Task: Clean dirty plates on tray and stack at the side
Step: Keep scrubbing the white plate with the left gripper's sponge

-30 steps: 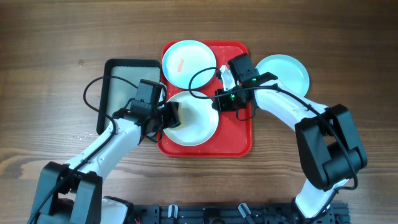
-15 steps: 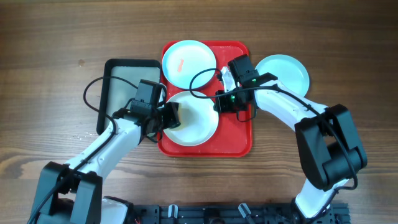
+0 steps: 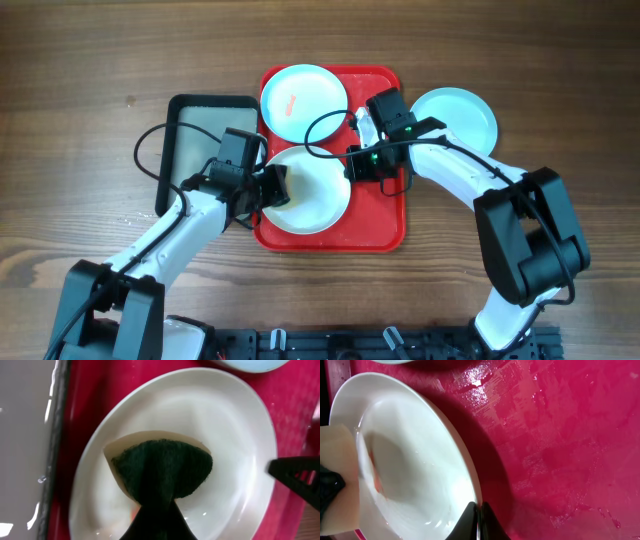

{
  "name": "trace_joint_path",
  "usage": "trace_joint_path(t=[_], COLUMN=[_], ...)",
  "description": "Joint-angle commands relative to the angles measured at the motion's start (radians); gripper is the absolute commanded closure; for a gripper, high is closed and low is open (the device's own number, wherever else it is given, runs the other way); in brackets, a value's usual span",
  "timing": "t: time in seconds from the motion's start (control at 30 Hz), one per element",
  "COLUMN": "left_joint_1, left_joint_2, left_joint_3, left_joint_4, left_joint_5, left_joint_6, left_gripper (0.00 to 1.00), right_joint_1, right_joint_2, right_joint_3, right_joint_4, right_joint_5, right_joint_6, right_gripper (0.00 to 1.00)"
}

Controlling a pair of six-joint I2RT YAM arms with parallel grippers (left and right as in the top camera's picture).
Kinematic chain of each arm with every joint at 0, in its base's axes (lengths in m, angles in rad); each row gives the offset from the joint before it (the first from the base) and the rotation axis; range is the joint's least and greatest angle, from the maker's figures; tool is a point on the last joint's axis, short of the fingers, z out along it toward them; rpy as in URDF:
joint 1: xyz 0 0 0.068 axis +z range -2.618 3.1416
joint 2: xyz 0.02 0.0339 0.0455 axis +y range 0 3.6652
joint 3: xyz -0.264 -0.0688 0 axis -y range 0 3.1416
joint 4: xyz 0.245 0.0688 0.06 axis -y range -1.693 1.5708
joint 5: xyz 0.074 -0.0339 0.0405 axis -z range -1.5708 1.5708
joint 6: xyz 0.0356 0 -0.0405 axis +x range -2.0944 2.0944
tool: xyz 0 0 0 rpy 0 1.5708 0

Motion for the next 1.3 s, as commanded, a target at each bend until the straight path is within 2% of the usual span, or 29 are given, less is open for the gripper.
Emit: trace_joint_path(t=[0.0,0.1,0.2,0.23,0.3,0.53,0.57,0.6,0.63,0.7,0.77,1.27], left_joint_1=[-0.004,-0.004,-0.005,-0.005,-0.005,-0.005,-0.005,-0.005,-0.005,-0.005,-0.005,-0.025], left_joint_2=[-0.009,-0.009,-0.002,0.005,0.02,0.072,0.076,0.079,0.079,0.079,0.081,0.121], left_joint_3=[-0.005,-0.005,-0.005,-0.005,-0.005,-0.005,-0.005,-0.005,-0.005,-0.005,-0.005,-0.005], left_joint_4=[-0.026,-0.032,-0.031,-0.031,-0.031,-0.001,0.002,0.004,0.004,0.003,0.002,0.013], left_joint_5=[-0.087,-0.113,-0.113,-0.113,-0.113,-0.112,-0.111,-0.108,-0.108,-0.108,-0.108,-0.101], left_joint_6=[-0.01,-0.01,-0.009,-0.009,-0.009,-0.009,-0.009,-0.009,-0.009,-0.009,-0.01,-0.01], left_gripper=[0.96,0.96,0.96,0.96,0.96,0.96,0.96,0.96,0.96,0.96,0.96,0.96], right_joint_1=[0.0,0.0,0.0,0.0,0.0,0.0,0.0,0.0,0.0,0.0,0.0,0.0], right_joint_2=[0.018,0.018,0.018,0.018,0.018,0.018,0.018,0.018,0.018,0.018,0.018,0.018], right_joint_3=[-0.01,-0.01,-0.01,-0.01,-0.01,-0.01,-0.01,-0.01,-0.01,-0.01,-0.01,-0.01], right_joint_4=[0.002,0.002,0.004,0.005,0.005,0.005,0.004,0.003,0.003,0.003,0.003,-0.005], right_joint_5=[-0.012,-0.012,-0.012,-0.012,-0.012,-0.011,-0.011,-0.011,-0.011,-0.011,-0.011,0.005], right_joint_6=[0.006,0.006,0.006,0.005,0.006,0.005,0.005,0.005,0.005,0.005,0.005,0.006], right_gripper=[0.96,0.85,0.84,0.85,0.96,0.96,0.94,0.87,0.85,0.84,0.96,0.96])
